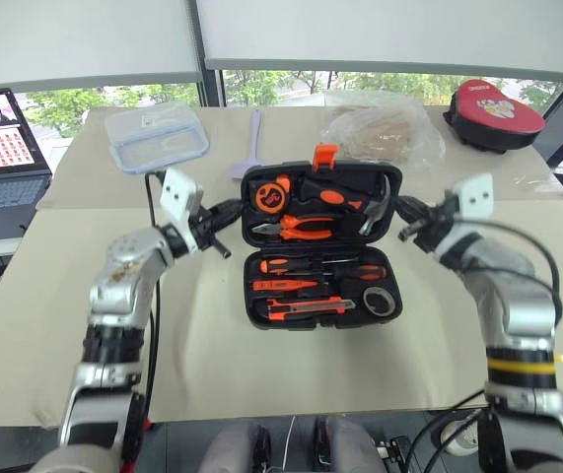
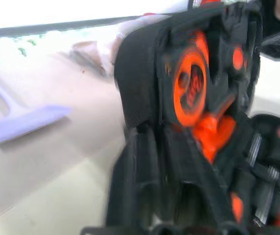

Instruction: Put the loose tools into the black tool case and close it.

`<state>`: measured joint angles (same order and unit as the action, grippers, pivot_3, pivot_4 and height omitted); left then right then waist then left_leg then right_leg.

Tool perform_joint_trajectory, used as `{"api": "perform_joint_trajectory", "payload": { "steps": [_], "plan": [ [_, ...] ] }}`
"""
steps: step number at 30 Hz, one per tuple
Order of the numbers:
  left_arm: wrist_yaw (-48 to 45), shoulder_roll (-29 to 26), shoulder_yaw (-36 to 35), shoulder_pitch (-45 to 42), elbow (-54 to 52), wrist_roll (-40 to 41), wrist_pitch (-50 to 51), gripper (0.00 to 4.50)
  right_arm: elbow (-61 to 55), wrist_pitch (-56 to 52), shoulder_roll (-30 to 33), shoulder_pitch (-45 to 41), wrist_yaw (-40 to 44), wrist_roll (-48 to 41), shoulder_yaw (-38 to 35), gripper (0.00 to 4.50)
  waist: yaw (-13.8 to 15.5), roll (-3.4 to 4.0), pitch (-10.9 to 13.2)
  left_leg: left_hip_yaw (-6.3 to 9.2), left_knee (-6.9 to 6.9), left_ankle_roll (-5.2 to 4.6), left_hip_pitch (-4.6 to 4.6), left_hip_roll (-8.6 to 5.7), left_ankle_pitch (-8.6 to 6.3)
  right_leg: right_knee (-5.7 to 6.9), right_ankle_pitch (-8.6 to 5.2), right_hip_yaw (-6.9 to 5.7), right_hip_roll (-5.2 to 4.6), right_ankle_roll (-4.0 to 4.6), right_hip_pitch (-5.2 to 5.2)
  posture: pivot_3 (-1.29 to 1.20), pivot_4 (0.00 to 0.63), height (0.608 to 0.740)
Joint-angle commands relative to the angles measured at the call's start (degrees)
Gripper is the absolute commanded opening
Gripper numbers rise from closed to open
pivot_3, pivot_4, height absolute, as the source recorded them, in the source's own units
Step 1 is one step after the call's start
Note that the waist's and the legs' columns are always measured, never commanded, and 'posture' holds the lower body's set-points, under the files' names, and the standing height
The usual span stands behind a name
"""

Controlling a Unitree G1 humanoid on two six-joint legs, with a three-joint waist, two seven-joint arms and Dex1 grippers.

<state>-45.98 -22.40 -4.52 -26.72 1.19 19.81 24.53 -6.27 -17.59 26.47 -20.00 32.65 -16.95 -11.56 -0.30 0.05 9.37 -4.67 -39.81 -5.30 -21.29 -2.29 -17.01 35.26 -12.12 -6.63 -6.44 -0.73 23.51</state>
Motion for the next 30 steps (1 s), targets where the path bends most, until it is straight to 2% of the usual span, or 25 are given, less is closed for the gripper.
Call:
{"api": "perform_joint_trajectory", "payload": {
  "steps": [1,3,4,5,7,8,11,13,15,16,19,21,23,24,25,26,30],
  "plan": [
    [0.63,-0.96,0.03,5.24,-10.2,3.79,4.32,2.17,-11.35,3.81,1.05,7.07,6.26,-5.1,-0.21,0.73,-0.14,-0.03,0.02,0.0,-0.02,0.0,0.0,0.04,0.0,-0.15,0.0,0.01,0.02,0.0,-0.01,0.0,0.15,0.728],
    [1.12,-3.07,-1.92,10.67,-16.51,5.84,7.63,2.83,-18.41,1.08,2.83,13.37,7.13,-8.9,-3.68,1.2,-0.28,0.0,0.03,0.0,-0.07,0.01,0.14,0.11,-0.01,-0.17,0.0,0.13,-0.01,0.01,-0.11,0.0,0.15,0.728],
    [1.13,-4.62,-3.22,13.44,-19.56,7.04,9.43,3.3,-21.62,-0.35,4.35,16.83,7.55,-9.98,-5.25,1.65,-0.4,0.0,0.03,-0.01,-0.07,0.03,0.15,0.15,-0.02,-0.16,0.02,0.43,-0.13,0.03,-0.12,0.0,0.15,0.728],
    [1.07,-6.4,-5.42,16.06,-22.28,8.75,11.41,3.54,-24.57,-1.67,6.25,20.81,8.71,-11.23,-7.33,1.88,-0.48,0.01,0.03,-0.01,-0.06,0.08,0.22,0.22,-0.04,-0.15,0.02,0.63,-0.13,0.04,-0.12,0.0,0.15,0.728],
    [0.43,-10.63,-10.41,19.58,-25.34,12.79,15.9,4.35,-28.87,-5.09,10.21,28.18,11.59,-14.56,-11.92,2.64,-0.44,0.01,0.05,-0.04,-0.04,0.26,0.22,0.27,-0.15,-0.09,-0.02,0.76,-0.1,0.11,-0.05,0.0,0.15,0.728],
    [-0.87,-13.46,-12.95,20.84,-25.85,15.55,18.81,4.47,-30.49,-6.89,12.37,31.8,13.49,-16.29,-14.03,2.68,-0.33,0.0,0.06,-0.04,-0.05,0.47,0.25,0.31,-0.26,-0.04,-0.06,0.8,-0.1,0.17,-0.04,0.0,0.15,0.728],
    [-13.28,-26.37,-19.47,24.71,-22.98,24.5,27.88,4.47,-33.93,-10.8,18.42,42.22,21.71,-20.15,-18.69,2.68,0.28,-0.02,0.08,-0.04,-0.19,0.55,0.22,0.35,-0.32,0.12,-0.05,0.83,-0.13,0.3,-0.02,0.0,0.15,0.728],
    [-19.16,-32.63,-18.79,24.59,-17.9,23.66,26.81,4.47,-34.75,-11.44,21.16,45.93,24.58,-20.3,-18.73,2.68,0.59,-0.07,0.06,-0.04,-0.2,0.62,0.26,0.43,-0.37,0.11,-0.24,0.82,-0.09,0.06,-0.02,0.0,0.15,0.728],
    [-21.18,-35.38,-14.29,21.11,-12.2,19.02,21.39,4.47,-34.76,-10.59,22.85,47.08,25.53,-18.51,-16.76,2.68,1.16,-0.02,0.07,-0.05,-0.19,0.67,0.32,0.41,-0.43,0.04,-0.32,0.85,-0.11,-0.05,-0.05,0.0,0.15,0.728],
    [-20.75,-35.26,-10.66,17.08,-8.41,15.58,18.14,4.47,-34.31,-9.68,23.37,46.61,25.25,-16.74,-14.87,2.68,1.54,0.03,0.06,-0.06,-0.17,0.66,0.31,0.37,-0.44,-0.03,-0.3,0.84,-0.13,-0.05,-0.04,0.0,0.15,0.728],
    [-18.06,-30.07,0.28,1.42,3.4,5.92,10.92,4.5,-33.03,-8.12,24.66,44.14,24.46,-12.18,-8.92,2.02,3.38,-0.03,0.05,-0.06,-0.2,0.66,0.43,0.3,-0.44,-0.04,-0.22,0.87,-0.19,0.02,0.01,0.0,0.15,0.728],
    [-17.18,-25.56,5.04,-6.51,10.21,1.06,5.89,4.5,-32.24,-7.87,24.88,42.07,23.82,-10.49,-6.06,1.34,4.1,-0.17,0.03,-0.07,-0.29,0.66,0.23,0.28,-0.42,-0.06,-0.05,0.87,-0.2,0.07,0.1,0.0,0.15,0.728],
    [-16.56,-20.53,8.45,-13.39,17.33,-2.66,0.45,3.98,-31.18,-7.08,25.19,39.91,23.55,-8.26,-3.1,0.58,4.18,-0.41,-0.07,-0.14,-0.41,0.6,-0.13,0.2,-0.4,-0.03,0.39,1.0,-0.15,0.41,0.42,0.0,0.15,0.728],
    [-16.61,-17.93,9.9,-16.57,20.95,-4.27,-2.53,3.87,-30.39,-6.0,25.38,38.86,23.65,-6.76,-1.58,0.4,3.83,-0.5,-0.09,-0.17,-0.48,0.57,-0.31,0.19,-0.39,0.0,0.43,1.03,-0.11,0.4,0.46,0.0,0.15,0.728],
    [-16.83,-16.22,10.8,-18.71,23.72,-5.44,-4.79,3.43,-29.82,-5.22,25.48,38.18,23.75,-5.73,-0.58,0.03,3.71,-0.52,-0.1,-0.22,-0.72,0.27,-0.74,0.2,-0.21,0.05,0.54,1.0,-0.02,0.41,0.73,0.0,0.15,0.728],
    [-17.16,-14.5,11.72,-20.85,26.73,-6.73,-7.18,3.04,-29.02,-4.37,25.64,37.41,23.78,-4.46,0.48,0.0,3.47,-0.56,-0.07,-0.22,-0.89,-0.22,-0.82,0.18,0.08,0.06,0.53,0.86,0.27,0.38,0.72,0.0,0.15,0.728],
    [-19.7,-7.14,17.49,-28.65,39.38,-13.32,-19.16,1.57,-25.69,-3.54,25.8,32.75,24.42,-2.18,4.64,0.0,2.53,-0.74,0.04,-0.23,-0.96,-0.24,-1.05,0.15,0.09,-0.26,0.56,0.42,0.28,0.22,0.66,0.0,0.15,0.728]
  ]
}}
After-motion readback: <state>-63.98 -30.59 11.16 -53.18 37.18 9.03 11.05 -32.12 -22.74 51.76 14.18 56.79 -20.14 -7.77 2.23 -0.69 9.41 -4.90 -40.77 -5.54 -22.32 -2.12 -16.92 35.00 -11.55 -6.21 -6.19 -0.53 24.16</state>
